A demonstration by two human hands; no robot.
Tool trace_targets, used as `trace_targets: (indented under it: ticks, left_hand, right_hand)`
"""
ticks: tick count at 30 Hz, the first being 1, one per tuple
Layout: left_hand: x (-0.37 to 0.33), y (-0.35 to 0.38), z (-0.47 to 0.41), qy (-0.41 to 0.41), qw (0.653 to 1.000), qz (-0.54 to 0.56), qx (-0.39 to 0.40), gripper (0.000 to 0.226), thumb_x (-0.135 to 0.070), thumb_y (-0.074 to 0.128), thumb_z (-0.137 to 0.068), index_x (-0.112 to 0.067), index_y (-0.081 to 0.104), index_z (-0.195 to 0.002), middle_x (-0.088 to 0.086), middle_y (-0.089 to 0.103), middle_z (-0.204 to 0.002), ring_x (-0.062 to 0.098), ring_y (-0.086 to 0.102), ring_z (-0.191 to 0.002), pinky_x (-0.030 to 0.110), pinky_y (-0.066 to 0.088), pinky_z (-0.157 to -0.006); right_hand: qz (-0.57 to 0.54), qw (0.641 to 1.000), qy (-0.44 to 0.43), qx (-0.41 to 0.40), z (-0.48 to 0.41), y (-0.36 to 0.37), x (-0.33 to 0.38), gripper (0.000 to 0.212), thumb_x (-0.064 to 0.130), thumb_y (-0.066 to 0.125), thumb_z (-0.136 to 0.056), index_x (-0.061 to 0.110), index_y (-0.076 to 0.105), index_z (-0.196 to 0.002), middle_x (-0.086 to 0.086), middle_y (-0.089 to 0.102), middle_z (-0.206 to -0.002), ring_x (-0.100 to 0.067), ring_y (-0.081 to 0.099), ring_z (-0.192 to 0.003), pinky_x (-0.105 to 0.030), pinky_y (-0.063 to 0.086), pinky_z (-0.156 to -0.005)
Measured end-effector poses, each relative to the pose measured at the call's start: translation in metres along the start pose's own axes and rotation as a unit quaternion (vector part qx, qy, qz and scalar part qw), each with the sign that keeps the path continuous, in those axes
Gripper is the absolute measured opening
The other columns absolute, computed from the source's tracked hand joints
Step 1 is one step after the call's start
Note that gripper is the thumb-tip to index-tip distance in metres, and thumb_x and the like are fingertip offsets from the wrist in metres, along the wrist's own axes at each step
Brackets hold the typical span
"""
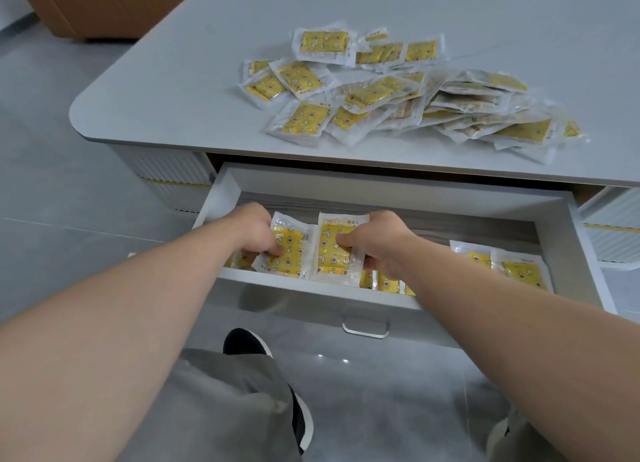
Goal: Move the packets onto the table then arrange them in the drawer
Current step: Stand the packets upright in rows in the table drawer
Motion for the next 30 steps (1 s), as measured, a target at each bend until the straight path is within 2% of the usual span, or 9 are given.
trace_targets:
  ticks: [4,6,9,13,17,22,27,28,30]
  left_hand:
    - [-0.001,-0.004,0.002,0.002,0.997,-0.072,-0.025,0.04,-0.045,0.089,-0.069,-0.013,0.073,-0.087,0.003,0.075,-0.077,0.02,0.073,-0.072,0.033,0.06,-0.072]
    - [0.004,-0.003,0.001,-0.007,0.996,-0.088,-0.018,0.042,-0.048,0.087,-0.071,-0.012,0.073,-0.087,0.002,0.075,-0.073,0.02,0.073,-0.07,0.031,0.059,-0.07]
    - [0.013,-0.002,-0.002,-0.012,0.998,-0.062,0.01,0.042,-0.047,0.086,-0.073,-0.01,0.076,-0.088,0.003,0.077,-0.072,0.023,0.075,-0.073,0.035,0.061,-0.074]
    - [0.016,-0.004,-0.004,0.007,1.0,-0.004,0.027,0.035,-0.046,0.087,-0.071,-0.016,0.079,-0.088,-0.001,0.078,-0.077,0.023,0.076,-0.083,0.038,0.06,-0.079]
    - [0.013,0.0,0.0,0.011,0.989,-0.15,0.006,0.053,-0.066,0.079,-0.07,-0.014,0.073,-0.072,-0.006,0.071,-0.055,0.008,0.069,-0.055,0.027,0.058,-0.072]
    - [0.007,-0.006,0.004,0.013,0.973,-0.226,-0.036,0.066,-0.082,0.068,-0.066,-0.016,0.07,-0.064,-0.007,0.069,-0.055,0.013,0.069,-0.062,0.026,0.051,-0.061]
    - [-0.005,-0.015,0.011,0.033,0.969,-0.242,-0.024,0.054,-0.07,0.071,-0.075,-0.016,0.074,-0.075,-0.004,0.07,-0.055,0.014,0.07,-0.064,0.027,0.053,-0.064]
    - [-0.007,-0.022,0.013,0.032,0.968,-0.246,-0.032,0.047,-0.064,0.073,-0.078,-0.016,0.075,-0.078,-0.004,0.07,-0.057,0.015,0.071,-0.065,0.029,0.056,-0.068]
    - [-0.01,-0.035,0.018,0.027,0.967,-0.25,-0.047,0.037,-0.053,0.074,-0.082,-0.017,0.076,-0.081,-0.003,0.072,-0.06,0.016,0.072,-0.068,0.034,0.059,-0.075]
  right_hand:
    - [0.013,1.0,0.011,0.001,-0.003,0.005,0.001,0.026,0.007,0.078,-0.088,0.011,0.052,-0.085,-0.016,0.075,-0.097,-0.031,0.076,-0.085,-0.047,0.063,-0.079]
    - [0.023,1.0,0.01,-0.006,-0.005,0.006,0.001,0.022,0.008,0.078,-0.087,0.008,0.056,-0.088,-0.016,0.074,-0.097,-0.031,0.076,-0.086,-0.047,0.064,-0.079]
    - [0.031,0.999,0.014,-0.013,-0.007,0.006,0.0,0.02,0.008,0.079,-0.087,0.007,0.059,-0.09,-0.017,0.074,-0.098,-0.031,0.076,-0.088,-0.047,0.063,-0.08]
    - [0.043,0.999,0.018,-0.015,-0.008,0.006,-0.002,0.019,0.009,0.079,-0.087,0.006,0.061,-0.092,-0.018,0.074,-0.104,-0.033,0.075,-0.093,-0.049,0.063,-0.08]
    - [0.038,0.999,0.019,-0.012,-0.011,0.006,-0.001,0.023,0.007,0.079,-0.087,0.008,0.056,-0.085,-0.019,0.072,-0.105,-0.034,0.073,-0.097,-0.049,0.062,-0.083]
    - [0.055,0.998,0.012,0.011,-0.011,0.017,0.004,0.026,0.006,0.078,-0.087,0.01,0.053,-0.083,-0.021,0.072,-0.107,-0.03,0.073,-0.097,-0.049,0.062,-0.085]
    - [0.067,0.997,-0.01,0.025,-0.013,0.025,0.011,0.033,0.006,0.078,-0.088,0.011,0.045,-0.088,-0.02,0.072,-0.105,-0.032,0.073,-0.098,-0.048,0.061,-0.086]
    - [0.069,0.997,-0.017,0.028,-0.013,0.027,0.013,0.03,0.006,0.078,-0.088,0.011,0.049,-0.096,-0.019,0.072,-0.105,-0.033,0.073,-0.098,-0.048,0.061,-0.086]
    - [0.09,0.995,-0.025,0.033,-0.014,0.031,0.015,0.039,0.007,0.078,-0.087,0.004,0.054,-0.118,-0.019,0.073,-0.104,-0.032,0.074,-0.095,-0.047,0.062,-0.084]
Point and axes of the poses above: each hand's wrist, its own z-axis away from the middle knuckle, its own y-axis out of the palm, x = y × z, the point moved 10 cm from there along -z, towards the middle knuckle
